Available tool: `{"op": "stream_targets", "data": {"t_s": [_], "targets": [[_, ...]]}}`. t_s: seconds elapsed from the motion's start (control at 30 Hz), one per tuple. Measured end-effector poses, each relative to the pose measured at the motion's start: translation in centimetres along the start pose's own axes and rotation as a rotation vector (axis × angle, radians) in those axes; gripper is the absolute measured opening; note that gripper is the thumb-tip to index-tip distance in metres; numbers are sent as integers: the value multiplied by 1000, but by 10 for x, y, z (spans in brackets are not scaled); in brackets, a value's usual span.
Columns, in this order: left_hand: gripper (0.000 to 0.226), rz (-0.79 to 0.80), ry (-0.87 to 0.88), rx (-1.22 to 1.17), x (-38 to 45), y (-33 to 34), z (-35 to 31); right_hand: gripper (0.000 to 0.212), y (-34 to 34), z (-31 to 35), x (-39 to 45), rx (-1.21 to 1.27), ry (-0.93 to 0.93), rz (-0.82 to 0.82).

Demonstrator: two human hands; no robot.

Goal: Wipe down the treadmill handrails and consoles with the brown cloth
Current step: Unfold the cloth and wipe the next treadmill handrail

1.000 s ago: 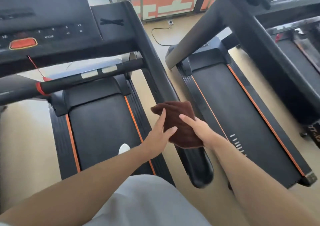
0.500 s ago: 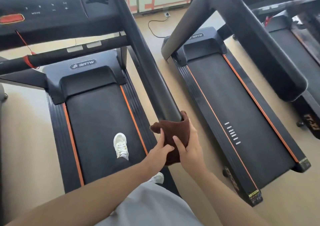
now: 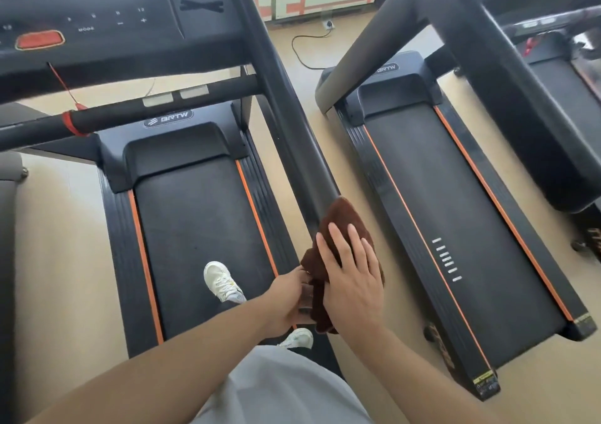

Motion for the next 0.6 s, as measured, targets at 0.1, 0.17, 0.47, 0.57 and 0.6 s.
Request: {"op": "stream_targets", "data": {"t_s": [0.1, 0.17, 0.47, 0.57, 0.6], "targets": [[33, -29, 41, 89, -1, -16, -31, 81, -6, -2, 53, -1, -8, 107], [27, -111, 127, 154, 2, -30, -56, 81, -4, -5, 89, -7, 10, 151], [27, -181, 494, 229, -33, -102, -185, 56, 2, -20, 231, 176, 40, 103], [42, -237, 571, 285, -47, -119, -218, 52, 4, -21, 266, 193, 35, 64], [45, -296, 638, 302, -49, -125, -228, 50, 5, -20, 276, 195, 46, 53]]}}
Point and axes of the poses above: each hand's wrist, its own x-axis towards the middle knuckle, its own y-axis out of the palm, z = x × y, the point moved 2 cm from there along x, towards the middle knuckle, and after that the axes turned 10 degrees about -y, right-handed, at the moved point
